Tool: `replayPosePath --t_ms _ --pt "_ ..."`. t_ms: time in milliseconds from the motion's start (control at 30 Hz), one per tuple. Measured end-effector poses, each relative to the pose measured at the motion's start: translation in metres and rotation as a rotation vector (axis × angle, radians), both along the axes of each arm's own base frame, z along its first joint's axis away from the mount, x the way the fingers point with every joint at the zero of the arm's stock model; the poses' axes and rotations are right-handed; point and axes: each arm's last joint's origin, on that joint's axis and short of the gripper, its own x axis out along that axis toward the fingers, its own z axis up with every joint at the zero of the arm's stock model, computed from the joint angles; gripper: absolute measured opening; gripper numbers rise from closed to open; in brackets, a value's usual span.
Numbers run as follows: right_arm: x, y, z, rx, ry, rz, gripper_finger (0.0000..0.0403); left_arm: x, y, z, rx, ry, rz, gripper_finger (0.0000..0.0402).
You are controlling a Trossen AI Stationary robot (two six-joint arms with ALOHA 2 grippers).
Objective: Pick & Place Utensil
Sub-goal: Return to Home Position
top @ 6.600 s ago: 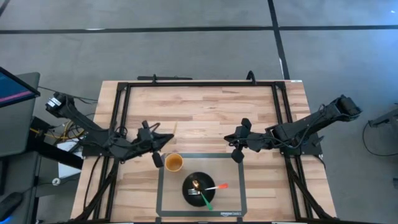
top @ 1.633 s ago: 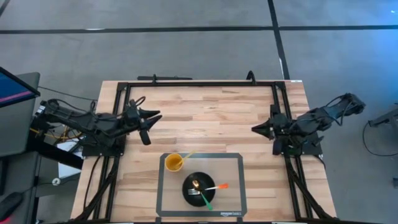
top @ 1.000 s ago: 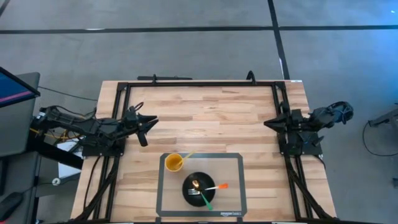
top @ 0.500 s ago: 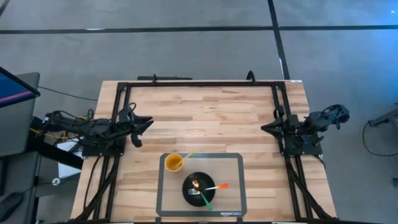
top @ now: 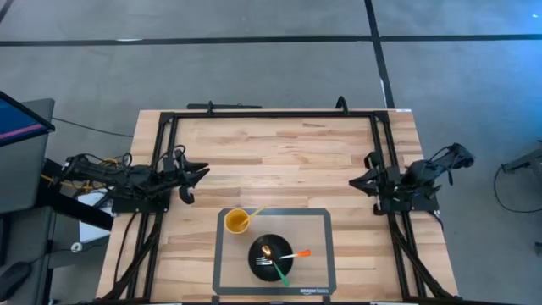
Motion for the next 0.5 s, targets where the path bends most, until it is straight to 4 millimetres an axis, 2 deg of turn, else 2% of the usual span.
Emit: replayPosePath --t_ms 233,500 --pt "0.005 0.002 -0.015 -0.022 0.008 -0.004 0.0017 0.001 -0.001 -0.007 0.002 0.011 -0.033 0.0090" --pt "0.005 0.003 -0.018 -0.019 0.035 0.004 0.0017 0.002 -0.003 -0.007 0.037 0.020 -0.082 0.0090"
